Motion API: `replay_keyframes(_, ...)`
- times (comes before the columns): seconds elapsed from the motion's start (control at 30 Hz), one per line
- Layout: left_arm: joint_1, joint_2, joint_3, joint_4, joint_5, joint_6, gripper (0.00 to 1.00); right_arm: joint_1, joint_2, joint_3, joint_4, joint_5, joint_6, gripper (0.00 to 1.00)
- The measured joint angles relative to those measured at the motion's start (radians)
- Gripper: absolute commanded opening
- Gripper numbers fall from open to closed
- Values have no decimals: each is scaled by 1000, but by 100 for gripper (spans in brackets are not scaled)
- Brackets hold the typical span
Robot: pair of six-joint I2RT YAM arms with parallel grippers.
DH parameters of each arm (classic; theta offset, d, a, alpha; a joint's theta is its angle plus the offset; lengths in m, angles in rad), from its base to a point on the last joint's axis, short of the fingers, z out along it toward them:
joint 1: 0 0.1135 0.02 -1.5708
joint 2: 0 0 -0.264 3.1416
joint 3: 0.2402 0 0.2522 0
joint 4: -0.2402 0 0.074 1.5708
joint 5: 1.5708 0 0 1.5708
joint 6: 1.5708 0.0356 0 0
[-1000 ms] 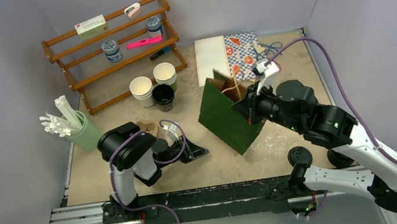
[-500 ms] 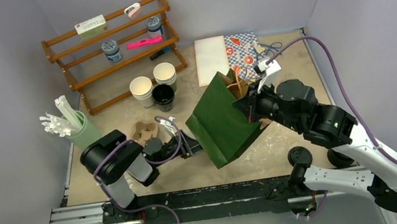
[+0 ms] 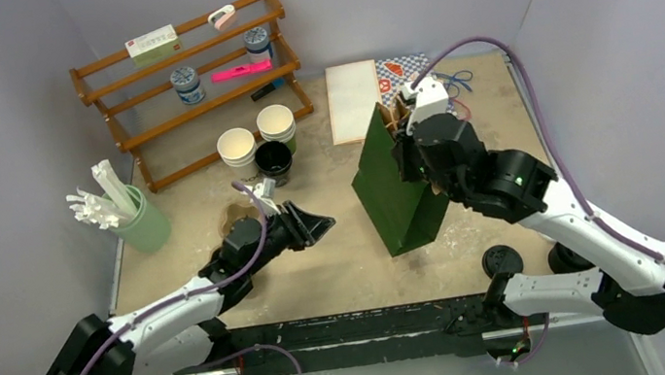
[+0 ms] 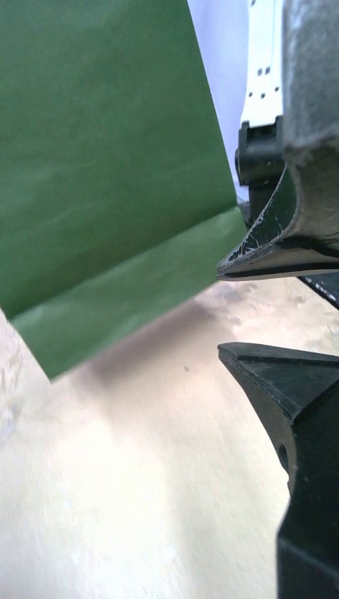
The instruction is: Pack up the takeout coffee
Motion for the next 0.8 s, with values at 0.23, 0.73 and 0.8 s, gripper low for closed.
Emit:
replay_keyframes(0.23,-1,-123,36,-338,-126,78,41,0,109,19,-11,47,-15,3)
replay_keyframes(0.73,-2,-196,288,-720,-244,252,67,-1,158,26,33,-154,13,86)
replay_keyframes(0.8,-2,-207,328,-760,-270,271,85,-1,140,56,19,-177,12,86)
